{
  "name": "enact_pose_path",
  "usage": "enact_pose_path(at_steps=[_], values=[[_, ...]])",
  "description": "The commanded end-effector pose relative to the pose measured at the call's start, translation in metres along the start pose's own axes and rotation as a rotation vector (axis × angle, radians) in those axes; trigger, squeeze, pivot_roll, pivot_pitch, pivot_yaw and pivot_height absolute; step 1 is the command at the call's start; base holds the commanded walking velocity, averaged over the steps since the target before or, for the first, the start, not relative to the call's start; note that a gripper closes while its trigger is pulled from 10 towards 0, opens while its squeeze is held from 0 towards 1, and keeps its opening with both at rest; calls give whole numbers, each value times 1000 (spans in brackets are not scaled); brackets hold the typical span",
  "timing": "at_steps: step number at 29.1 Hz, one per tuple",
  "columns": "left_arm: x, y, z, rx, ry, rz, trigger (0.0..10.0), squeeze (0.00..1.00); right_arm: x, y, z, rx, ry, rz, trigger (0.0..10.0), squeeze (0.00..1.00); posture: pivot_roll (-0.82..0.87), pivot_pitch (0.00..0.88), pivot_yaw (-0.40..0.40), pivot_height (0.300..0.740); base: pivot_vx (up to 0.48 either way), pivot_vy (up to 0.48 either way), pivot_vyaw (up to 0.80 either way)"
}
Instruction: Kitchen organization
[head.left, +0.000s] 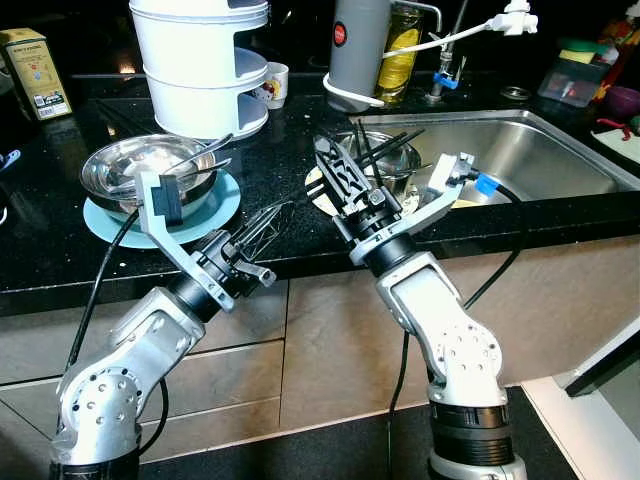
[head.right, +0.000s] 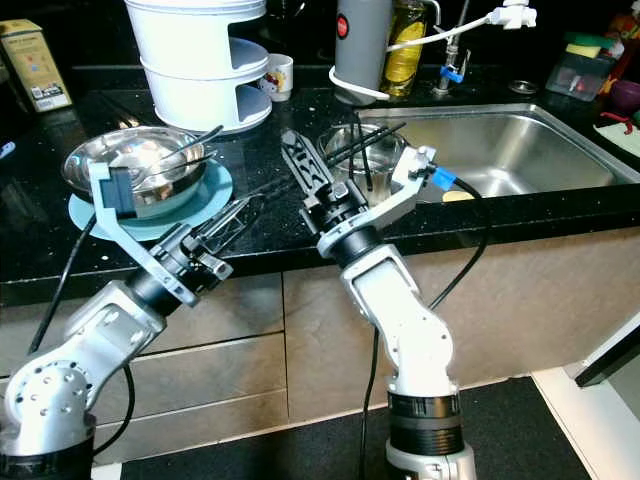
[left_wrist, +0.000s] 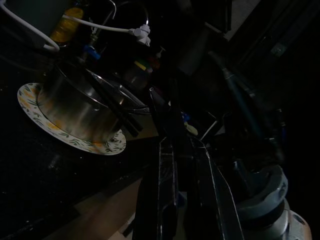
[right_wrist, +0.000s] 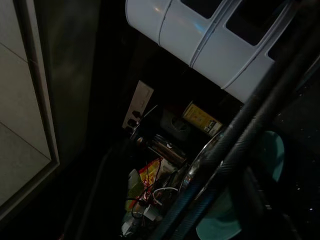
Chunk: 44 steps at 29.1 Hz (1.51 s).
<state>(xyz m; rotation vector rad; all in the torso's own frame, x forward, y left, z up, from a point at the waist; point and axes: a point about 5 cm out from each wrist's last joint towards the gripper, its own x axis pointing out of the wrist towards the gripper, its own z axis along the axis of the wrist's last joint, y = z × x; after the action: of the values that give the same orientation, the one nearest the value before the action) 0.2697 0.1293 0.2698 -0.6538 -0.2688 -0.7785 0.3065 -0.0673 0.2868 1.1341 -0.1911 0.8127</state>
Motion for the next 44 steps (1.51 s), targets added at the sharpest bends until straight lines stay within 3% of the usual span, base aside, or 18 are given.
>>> enact_pose_path(at_steps=[1, 24, 25, 26, 34, 35, 36, 40, 41, 43, 44], values=[[-2, -1, 0, 10, 8, -2, 0, 0, 6, 9, -7, 66, -11, 44, 0, 0, -26, 124, -58, 740, 0, 0, 0], [-3, -2, -6, 3, 53, 10, 0, 0, 6, 15, -4, 104, -35, 85, 0, 0, -26, 115, -55, 740, 0, 0, 0], [-2, 0, -6, 12, 55, 31, 2980, 0, 6, 14, -4, 106, -36, 86, 0, 0, -26, 108, -55, 740, 0, 0, 0], [-1, -1, -6, -2, 48, 10, 10000, 1000, 6, 14, -3, 107, -38, 86, 0, 0, -26, 108, -55, 740, 0, 0, 0], [-5, -12, -6, -4, 48, -80, 10000, 1000, 6, 14, 5, 115, -91, 80, 0, 0, -25, 114, -59, 740, 0, 0, 0], [-7, -15, -6, 0, 54, -106, 10000, 345, 6, 12, 7, 112, -109, 72, 0, 0, -25, 114, -59, 740, 0, 0, 0], [-11, -20, -7, 0, 77, -146, 10000, 0, 5, 10, 12, 111, -142, 63, 0, 0, -25, 114, -59, 740, 0, 0, 0], [-24, -27, -15, 0, 193, -219, 10000, 0, 2, 6, 23, 86, -185, 54, 0, 0, -25, 114, -59, 740, 0, 0, 0], [-37, -25, -25, 69, 335, -224, 10000, 0, -1, 4, 28, -27, -138, 63, 0, 0, -21, 115, -56, 740, 0, 0, 0], [-42, -23, -28, 96, 388, -218, 10000, 0, -2, 3, 30, -79, -107, 69, 0, 0, -21, 115, -56, 740, 0, 0, 0], [-49, -20, -33, 139, 469, -208, 10000, 0, -5, 4, 31, -152, -53, 92, 0, 0, -21, 115, -56, 740, 0, 0, 0]])
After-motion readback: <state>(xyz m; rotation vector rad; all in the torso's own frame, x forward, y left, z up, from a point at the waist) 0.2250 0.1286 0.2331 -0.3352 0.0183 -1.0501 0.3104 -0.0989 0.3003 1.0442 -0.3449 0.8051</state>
